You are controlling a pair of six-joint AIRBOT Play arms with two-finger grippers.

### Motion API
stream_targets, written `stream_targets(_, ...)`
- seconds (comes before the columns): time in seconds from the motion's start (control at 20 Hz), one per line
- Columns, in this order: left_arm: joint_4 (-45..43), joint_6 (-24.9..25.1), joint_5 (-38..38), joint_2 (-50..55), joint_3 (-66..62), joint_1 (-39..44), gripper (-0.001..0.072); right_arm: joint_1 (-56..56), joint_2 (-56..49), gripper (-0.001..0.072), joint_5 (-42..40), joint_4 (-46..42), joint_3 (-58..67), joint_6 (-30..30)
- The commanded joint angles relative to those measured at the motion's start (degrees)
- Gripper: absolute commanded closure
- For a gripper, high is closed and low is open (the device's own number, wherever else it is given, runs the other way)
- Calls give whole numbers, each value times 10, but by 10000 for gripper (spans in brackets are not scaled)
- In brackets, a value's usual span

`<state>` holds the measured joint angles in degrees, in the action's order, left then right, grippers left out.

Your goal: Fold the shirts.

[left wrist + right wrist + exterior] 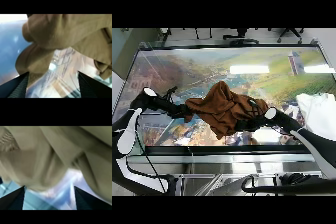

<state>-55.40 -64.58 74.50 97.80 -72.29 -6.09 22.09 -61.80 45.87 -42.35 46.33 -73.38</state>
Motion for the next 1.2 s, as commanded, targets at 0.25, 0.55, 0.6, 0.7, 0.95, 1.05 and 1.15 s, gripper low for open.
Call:
stream_targets(0.25,-1,5,-73,3,5,38,693,17,-28,690,-41,129,12,130)
stream_targets(0.55,2,-4,2,-76,-68,24,697,-125,130,691,82,98,79,115)
stream_targets(0.6,2,-10,8,-111,-90,24,698,-159,159,692,97,102,105,116)
stream_targets(0.7,18,-27,8,-187,-146,23,697,-224,205,692,131,106,186,126)
stream_targets(0.95,28,-90,-24,-355,-376,23,698,-342,237,693,182,106,487,136)
stream_targets(1.05,19,-106,-43,-404,-462,22,697,-354,235,693,180,102,605,141)
stream_targets(1.15,-11,-124,-76,-454,-502,22,697,-353,234,693,180,96,696,146)
